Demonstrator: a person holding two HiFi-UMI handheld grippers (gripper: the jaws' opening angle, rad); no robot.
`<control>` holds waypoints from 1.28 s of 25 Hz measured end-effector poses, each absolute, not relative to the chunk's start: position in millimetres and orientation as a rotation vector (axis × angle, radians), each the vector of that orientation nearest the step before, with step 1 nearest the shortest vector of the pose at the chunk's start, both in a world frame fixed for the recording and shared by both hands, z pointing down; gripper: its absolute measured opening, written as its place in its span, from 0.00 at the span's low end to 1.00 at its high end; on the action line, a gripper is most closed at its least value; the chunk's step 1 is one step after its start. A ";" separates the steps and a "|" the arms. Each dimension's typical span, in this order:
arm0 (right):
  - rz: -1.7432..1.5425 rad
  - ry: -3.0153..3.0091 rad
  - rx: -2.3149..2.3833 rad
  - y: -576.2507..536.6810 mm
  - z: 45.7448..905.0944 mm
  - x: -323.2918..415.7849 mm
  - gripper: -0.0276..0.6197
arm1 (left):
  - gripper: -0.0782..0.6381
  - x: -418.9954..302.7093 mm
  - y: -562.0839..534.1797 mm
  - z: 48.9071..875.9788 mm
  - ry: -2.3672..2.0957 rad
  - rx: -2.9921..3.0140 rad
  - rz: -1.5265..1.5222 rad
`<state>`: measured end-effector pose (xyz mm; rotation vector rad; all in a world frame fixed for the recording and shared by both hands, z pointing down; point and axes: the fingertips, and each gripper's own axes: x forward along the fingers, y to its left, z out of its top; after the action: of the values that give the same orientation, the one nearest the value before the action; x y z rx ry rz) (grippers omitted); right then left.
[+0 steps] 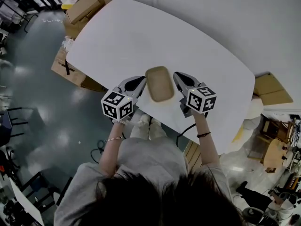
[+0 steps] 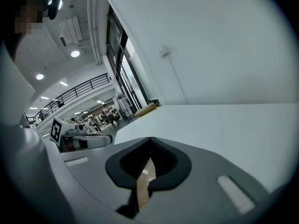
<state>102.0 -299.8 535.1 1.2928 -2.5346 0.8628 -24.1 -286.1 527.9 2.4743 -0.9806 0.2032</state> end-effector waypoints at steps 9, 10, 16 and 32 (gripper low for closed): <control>0.903 -2.379 1.233 -303.4 573.7 101.6 0.06 | 0.10 -23.1 -287.1 558.1 -0.940 2.417 0.228; 0.895 -2.358 1.225 -303.6 578.2 102.0 0.06 | 0.10 -23.2 -287.1 560.5 -0.939 2.410 0.224; 0.921 -2.278 1.208 -297.8 600.9 104.5 0.13 | 0.10 -22.0 -281.6 574.9 -0.937 2.379 0.216; 1.023 -2.199 1.201 -301.3 625.6 100.0 0.18 | 0.10 -25.2 -284.2 583.1 -0.937 2.359 0.215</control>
<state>100.0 -301.3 625.6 1.2008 -2.1994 1.0227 -25.2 -284.2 583.1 2.3587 -0.9374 0.2148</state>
